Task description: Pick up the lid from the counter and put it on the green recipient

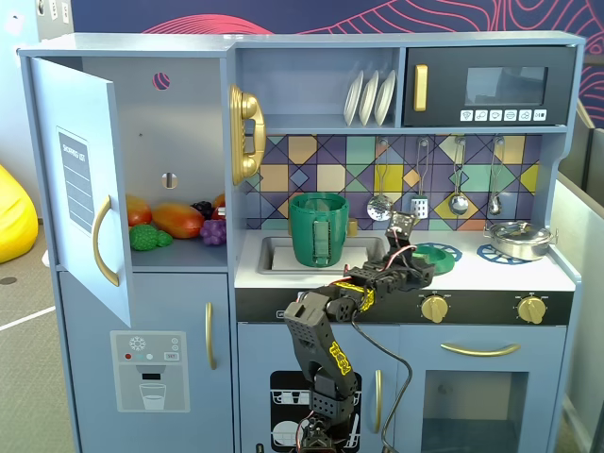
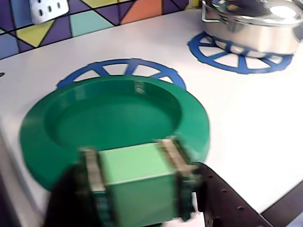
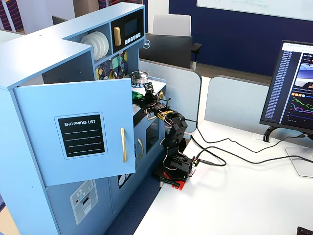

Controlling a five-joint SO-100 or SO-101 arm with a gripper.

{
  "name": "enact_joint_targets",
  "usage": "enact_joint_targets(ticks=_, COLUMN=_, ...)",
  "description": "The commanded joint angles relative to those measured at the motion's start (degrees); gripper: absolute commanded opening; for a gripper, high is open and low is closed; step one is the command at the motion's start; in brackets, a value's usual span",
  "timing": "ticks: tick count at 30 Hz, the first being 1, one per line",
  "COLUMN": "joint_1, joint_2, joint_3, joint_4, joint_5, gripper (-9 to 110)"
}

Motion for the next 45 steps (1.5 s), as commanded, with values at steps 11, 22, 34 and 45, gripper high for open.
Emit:
enact_joint_targets(ticks=11, joint_1=-1.1, joint_2=1.3, joint_3=-9.2, joint_4=-0.7, joint_5=-0.8, gripper=0)
enact_joint_targets(ticks=22, joint_1=-4.7, joint_2=4.6, joint_3=-25.2, joint_4=11.2, joint_5=1.1, gripper=0)
enact_joint_targets(ticks=34, joint_1=-15.8, joint_2=6.3, joint_3=-36.0, joint_4=19.8, joint_5=0.6, gripper=0)
enact_joint_targets(ticks=45, joint_1=-24.6, joint_2=7.9, joint_3=-38.8, joint_4=29.0, joint_5=3.3, gripper=0)
